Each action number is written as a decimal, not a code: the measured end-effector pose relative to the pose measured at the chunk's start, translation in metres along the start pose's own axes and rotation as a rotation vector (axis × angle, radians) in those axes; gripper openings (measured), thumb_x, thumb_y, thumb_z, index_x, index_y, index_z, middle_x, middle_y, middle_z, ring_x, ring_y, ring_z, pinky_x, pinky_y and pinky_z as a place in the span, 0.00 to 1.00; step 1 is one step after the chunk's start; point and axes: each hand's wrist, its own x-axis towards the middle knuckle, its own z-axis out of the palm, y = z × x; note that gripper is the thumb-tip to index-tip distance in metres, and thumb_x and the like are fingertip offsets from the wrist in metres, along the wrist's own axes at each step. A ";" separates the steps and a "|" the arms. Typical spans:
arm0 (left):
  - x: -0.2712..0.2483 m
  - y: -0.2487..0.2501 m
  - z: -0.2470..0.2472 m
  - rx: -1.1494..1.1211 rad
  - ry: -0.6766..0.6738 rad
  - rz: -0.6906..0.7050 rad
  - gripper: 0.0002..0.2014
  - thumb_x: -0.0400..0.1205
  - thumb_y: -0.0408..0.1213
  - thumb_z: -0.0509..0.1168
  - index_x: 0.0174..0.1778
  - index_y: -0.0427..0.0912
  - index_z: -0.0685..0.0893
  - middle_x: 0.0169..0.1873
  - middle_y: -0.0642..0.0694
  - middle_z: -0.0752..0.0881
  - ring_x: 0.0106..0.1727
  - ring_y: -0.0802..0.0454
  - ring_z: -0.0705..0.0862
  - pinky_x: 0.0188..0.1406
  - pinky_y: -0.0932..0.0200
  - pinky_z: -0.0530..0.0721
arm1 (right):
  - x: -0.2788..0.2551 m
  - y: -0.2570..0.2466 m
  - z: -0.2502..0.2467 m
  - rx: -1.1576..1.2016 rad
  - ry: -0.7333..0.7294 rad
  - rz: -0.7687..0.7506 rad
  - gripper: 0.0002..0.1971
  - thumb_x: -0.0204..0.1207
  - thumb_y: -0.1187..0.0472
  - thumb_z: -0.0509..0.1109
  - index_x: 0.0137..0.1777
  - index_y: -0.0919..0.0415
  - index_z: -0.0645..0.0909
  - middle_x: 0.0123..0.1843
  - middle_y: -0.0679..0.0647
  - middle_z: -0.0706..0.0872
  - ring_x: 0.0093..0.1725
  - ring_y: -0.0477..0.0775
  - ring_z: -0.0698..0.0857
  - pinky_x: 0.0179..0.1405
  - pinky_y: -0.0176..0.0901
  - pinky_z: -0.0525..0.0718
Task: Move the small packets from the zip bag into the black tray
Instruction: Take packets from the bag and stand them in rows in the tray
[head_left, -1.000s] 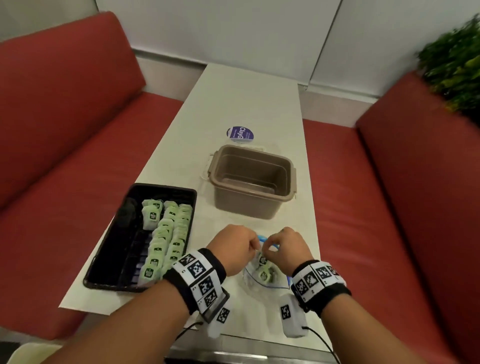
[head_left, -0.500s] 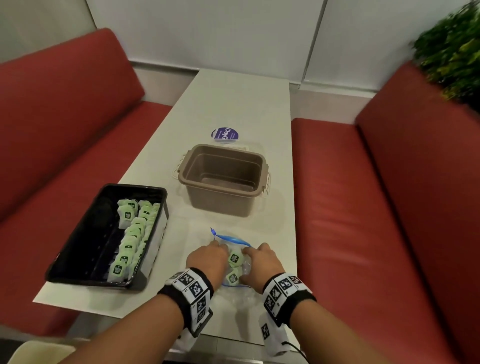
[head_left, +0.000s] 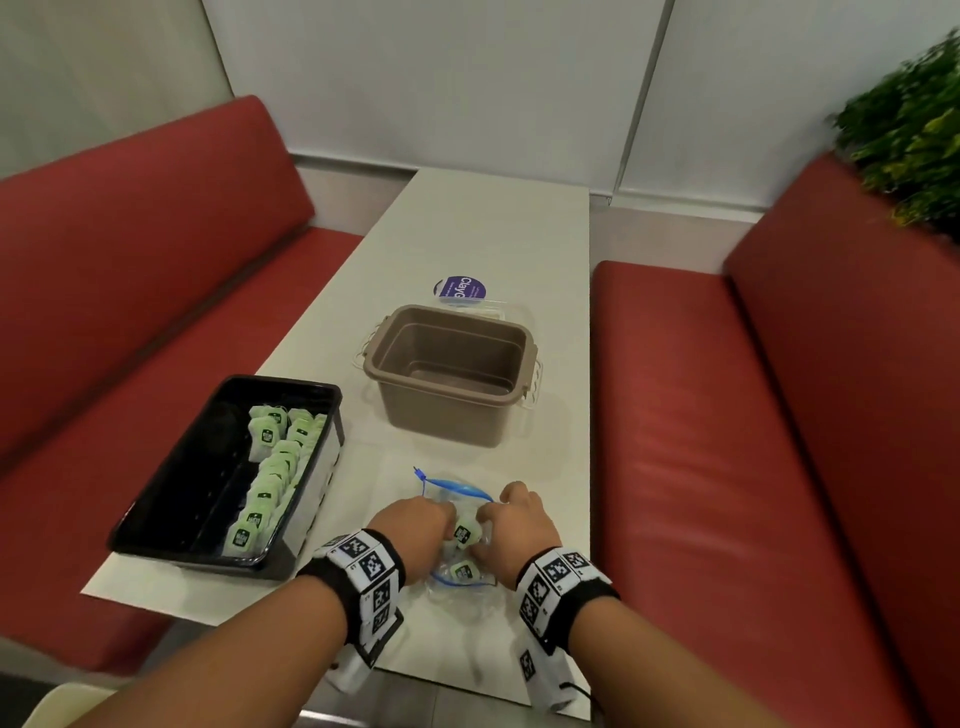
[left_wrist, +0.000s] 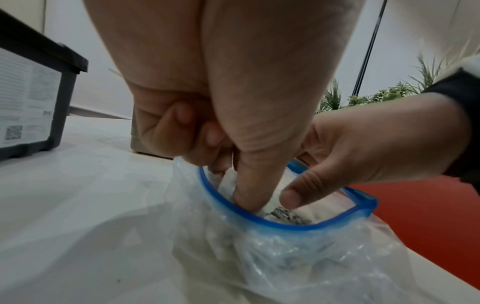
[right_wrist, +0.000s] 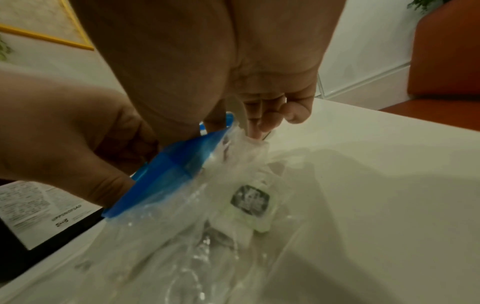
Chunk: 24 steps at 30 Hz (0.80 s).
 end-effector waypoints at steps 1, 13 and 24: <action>-0.001 -0.001 0.000 -0.025 0.000 -0.004 0.12 0.81 0.41 0.64 0.60 0.50 0.80 0.55 0.46 0.86 0.55 0.45 0.84 0.52 0.54 0.81 | 0.001 0.001 0.001 0.037 -0.004 0.013 0.19 0.74 0.46 0.73 0.63 0.51 0.84 0.66 0.54 0.71 0.67 0.58 0.72 0.65 0.51 0.80; -0.011 -0.022 -0.017 -0.358 0.166 0.029 0.05 0.77 0.44 0.72 0.45 0.50 0.87 0.43 0.51 0.88 0.45 0.53 0.84 0.46 0.60 0.81 | 0.000 -0.003 -0.003 0.444 0.144 -0.026 0.05 0.67 0.55 0.71 0.34 0.43 0.80 0.57 0.46 0.77 0.61 0.51 0.78 0.64 0.42 0.78; -0.011 -0.030 -0.032 -0.609 0.359 0.045 0.05 0.83 0.39 0.67 0.48 0.55 0.85 0.37 0.53 0.87 0.40 0.54 0.84 0.46 0.57 0.83 | 0.002 -0.008 -0.033 0.659 0.245 -0.039 0.06 0.77 0.59 0.70 0.40 0.50 0.80 0.35 0.47 0.86 0.33 0.48 0.82 0.40 0.45 0.83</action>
